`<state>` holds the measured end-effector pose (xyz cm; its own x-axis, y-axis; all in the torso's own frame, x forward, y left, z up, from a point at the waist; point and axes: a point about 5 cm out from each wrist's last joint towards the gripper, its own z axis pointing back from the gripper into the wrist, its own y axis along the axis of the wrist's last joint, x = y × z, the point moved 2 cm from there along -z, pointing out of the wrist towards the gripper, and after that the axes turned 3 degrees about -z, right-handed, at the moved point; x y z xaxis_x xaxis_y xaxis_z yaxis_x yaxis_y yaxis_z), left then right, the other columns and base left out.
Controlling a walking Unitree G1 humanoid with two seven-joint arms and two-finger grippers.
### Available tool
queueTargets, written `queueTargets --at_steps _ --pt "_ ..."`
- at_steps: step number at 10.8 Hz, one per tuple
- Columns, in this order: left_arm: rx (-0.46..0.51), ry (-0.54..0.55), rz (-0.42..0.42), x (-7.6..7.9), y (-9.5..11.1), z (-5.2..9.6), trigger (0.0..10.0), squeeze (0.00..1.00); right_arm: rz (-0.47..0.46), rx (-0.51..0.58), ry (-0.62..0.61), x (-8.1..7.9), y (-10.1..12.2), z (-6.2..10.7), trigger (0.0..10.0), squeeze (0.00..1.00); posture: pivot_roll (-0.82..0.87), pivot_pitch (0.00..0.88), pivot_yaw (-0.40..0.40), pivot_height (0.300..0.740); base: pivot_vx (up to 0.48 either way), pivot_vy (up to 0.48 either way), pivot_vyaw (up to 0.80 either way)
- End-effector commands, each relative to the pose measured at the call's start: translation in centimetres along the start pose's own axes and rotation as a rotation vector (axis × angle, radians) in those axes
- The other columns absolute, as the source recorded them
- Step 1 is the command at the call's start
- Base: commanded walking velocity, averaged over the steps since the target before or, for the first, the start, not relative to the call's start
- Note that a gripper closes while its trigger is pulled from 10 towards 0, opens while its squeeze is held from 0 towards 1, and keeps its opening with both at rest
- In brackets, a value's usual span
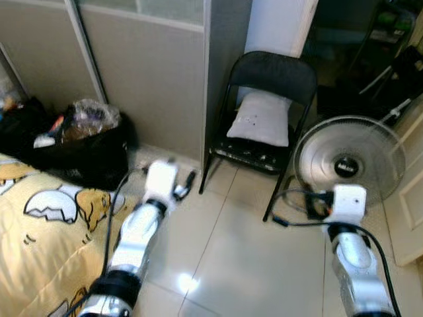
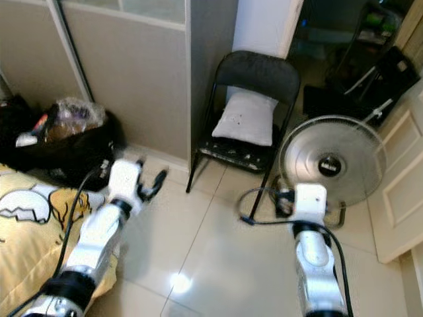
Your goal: Clean up the room
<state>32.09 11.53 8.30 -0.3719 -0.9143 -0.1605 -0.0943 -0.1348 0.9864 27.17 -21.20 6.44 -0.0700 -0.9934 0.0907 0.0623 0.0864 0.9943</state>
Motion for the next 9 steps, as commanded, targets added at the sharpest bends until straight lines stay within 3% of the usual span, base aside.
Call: queueTargets --at_steps 1,2,3,4,5,6,9 --pt "-0.031 -0.046 0.018 1.2 -0.7 1.6 10.0 0.0 0.017 0.0 0.022 0.1 0.2 1.8 10.0 0.0 -0.13 0.0 -0.046 0.74 0.0 0.0 0.0" --pt "-0.072 -0.055 0.065 1.8 -1.6 3.7 10.0 0.0 0.011 -0.003 0.014 0.6 0.3 3.3 10.0 0.0 -0.13 0.0 -0.052 0.74 0.0 0.0 0.0" --pt "-0.09 -0.057 0.08 2.0 -2.0 4.6 10.0 0.0 -0.006 0.012 0.008 0.7 0.8 3.9 10.0 0.0 -0.12 0.0 -0.055 0.74 0.0 0.0 0.0" --pt "-0.107 -0.065 0.105 2.1 -2.4 6.8 10.0 0.0 -0.023 0.041 0.026 0.3 1.6 4.9 10.0 0.0 -0.12 0.0 -0.052 0.74 0.0 0.0 0.0" --pt "-0.09 -0.045 0.097 1.5 -2.0 7.1 10.0 0.0 -0.031 0.022 0.024 0.4 1.5 5.1 10.0 0.0 -0.12 0.0 -0.053 0.74 0.0 0.0 0.0" --pt "-0.092 0.0 0.097 0.6 -2.0 6.4 10.0 0.0 -0.044 0.001 0.015 0.4 1.3 5.0 10.0 0.0 -0.11 0.0 -0.054 0.74 0.0 0.0 0.0" --pt "-0.124 -0.005 0.112 0.7 -3.2 6.1 10.0 0.0 -0.068 -0.022 0.025 -0.1 1.0 4.4 10.0 0.0 -0.11 0.0 -0.05 0.74 0.0 0.0 0.0"
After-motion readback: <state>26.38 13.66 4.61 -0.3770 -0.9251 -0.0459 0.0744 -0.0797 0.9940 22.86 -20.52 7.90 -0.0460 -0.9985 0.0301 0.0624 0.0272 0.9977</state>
